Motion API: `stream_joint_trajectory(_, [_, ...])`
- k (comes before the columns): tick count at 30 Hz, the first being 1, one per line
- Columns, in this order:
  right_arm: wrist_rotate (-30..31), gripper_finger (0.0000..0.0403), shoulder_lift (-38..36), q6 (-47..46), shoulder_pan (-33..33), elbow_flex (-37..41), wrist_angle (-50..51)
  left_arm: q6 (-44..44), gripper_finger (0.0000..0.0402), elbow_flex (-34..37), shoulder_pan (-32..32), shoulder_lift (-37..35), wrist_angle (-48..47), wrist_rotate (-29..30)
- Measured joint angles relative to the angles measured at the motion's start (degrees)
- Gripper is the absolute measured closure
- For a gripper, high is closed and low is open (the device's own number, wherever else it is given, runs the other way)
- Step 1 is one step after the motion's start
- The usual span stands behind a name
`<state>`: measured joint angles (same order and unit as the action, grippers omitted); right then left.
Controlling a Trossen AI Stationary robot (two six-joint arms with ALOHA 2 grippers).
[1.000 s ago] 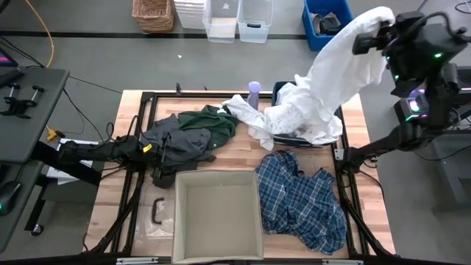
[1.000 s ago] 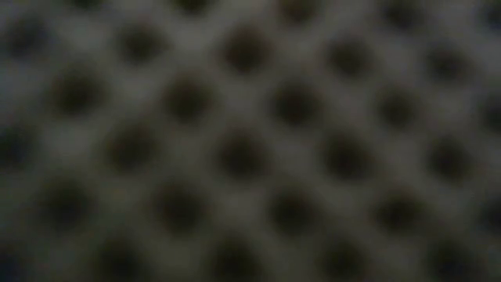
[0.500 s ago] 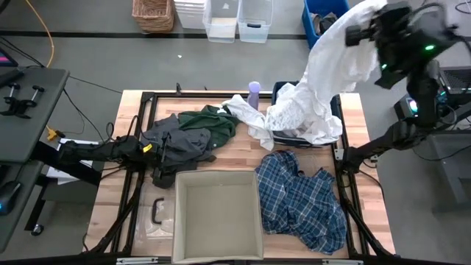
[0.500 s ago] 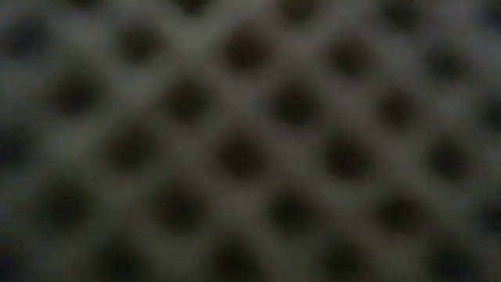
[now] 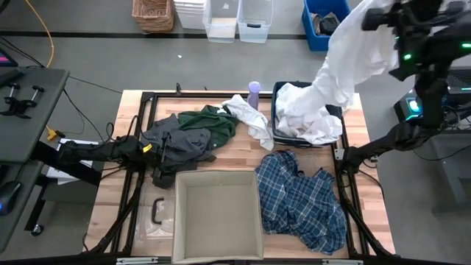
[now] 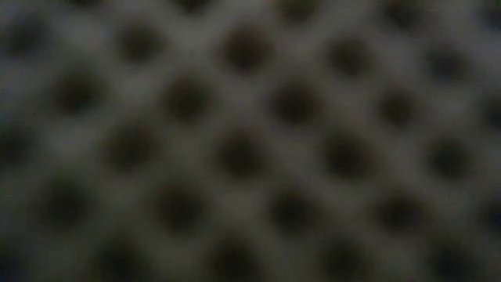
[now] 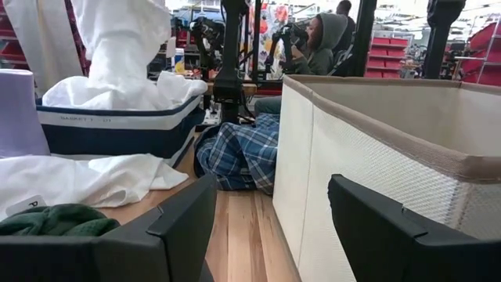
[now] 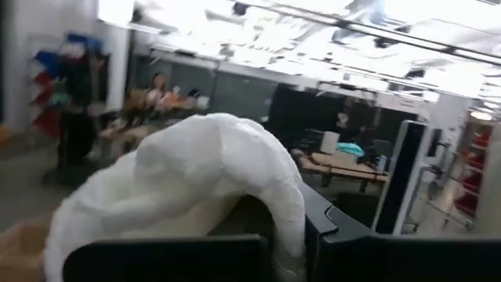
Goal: Sort clothes
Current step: Put the white shirt into the blue bin
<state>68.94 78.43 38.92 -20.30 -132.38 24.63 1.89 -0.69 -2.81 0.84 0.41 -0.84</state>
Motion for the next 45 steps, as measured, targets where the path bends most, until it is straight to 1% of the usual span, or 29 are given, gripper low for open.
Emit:
stream_joint_trajectory(2, [-1.74,0.0398,0.79,-5.89,0.46,0.0,6.5,0.0,0.0167,0.0,0.0,0.0,0.02,0.0])
stream_joint_trajectory(3, [-3.99,0.0398,1.21,-10.06,0.67,0.02,10.41,0.0,0.0167,0.0,0.0,0.0,0.0,-0.02])
stream_joint_trajectory(6, [-14.16,0.0398,2.65,-24.87,0.96,0.11,21.47,-0.01,0.0167,0.0,0.0,0.0,0.02,-0.01])
stream_joint_trajectory(8, [-20.37,0.0398,3.7,-32.8,0.96,0.11,27.41,0.0,0.0167,0.0,0.0,0.0,0.02,0.0])
stream_joint_trajectory(10, [-24.34,0.0398,4.95,-37.14,0.92,0.11,31.53,-0.02,0.0167,0.0,0.0,0.0,0.0,-0.02])
stream_joint_trajectory(11, [-25.31,0.0398,5.65,-38.48,0.93,0.11,33.14,0.0,0.0167,0.0,0.0,0.0,0.01,-0.02])
stream_joint_trajectory(15, [-26.1,0.0398,6.77,-43.19,1.38,0.17,38.26,-0.02,0.0167,0.0,0.0,0.01,0.01,-0.01])
stream_joint_trajectory(18, [-24.07,0.0398,5.35,-47.99,1.32,0.11,43.69,0.0,0.0167,0.0,0.0,0.0,0.0,0.0])
stream_joint_trajectory(22, [-19.29,0.0398,3.14,-58.25,1.31,0.02,57.57,-0.02,0.0167,0.0,0.0,0.0,0.01,-0.02])
stream_joint_trajectory(24, [-18.8,0.0398,2.44,-64.5,1.34,0.05,65.02,-0.01,0.0167,0.0,0.0,0.0,0.02,-0.01])
stream_joint_trajectory(25, [-19.14,0.0398,2.26,-66.69,1.32,0.32,66.04,-0.02,0.0167,0.0,0.0,0.0,0.0,0.0])
stream_joint_trajectory(28, [-23.71,0.0398,-0.25,-66.16,1.99,5.51,61.92,-0.02,0.0167,0.0,0.0,0.0,0.02,0.0])
stream_joint_trajectory(29, [-24.36,0.0398,-0.97,-66.52,2.3,7.46,60.74,-0.02,0.0167,0.0,0.0,0.0,0.02,-0.04])
stream_joint_trajectory(31, [-24.37,0.0398,-1.97,-69.06,2.36,12.56,63.08,-0.02,0.0167,0.0,0.0,0.0,0.02,-0.01])
stream_joint_trajectory(34, [-23.95,0.0398,-3.82,-73.44,2.28,22.81,63.69,-0.01,0.0167,0.0,0.0,0.0,0.0,-0.02])
stream_joint_trajectory(37, [-24.86,0.0398,-7.12,-75.54,1.12,33.54,60.13,-0.01,0.0167,0.0,0.0,0.0,0.01,-0.02])
stream_joint_trajectory(41, [-32.55,0.0398,-11.42,-76.12,-2.64,47.36,50.85,0.0,0.0167,0.0,0.0,0.0,0.0,-0.02])
stream_joint_trajectory(45, [-42.13,0.0398,-14.89,-75.95,-7.22,58.32,44.6,0.0,0.0167,0.0,0.0,0.0,0.0,-0.02])
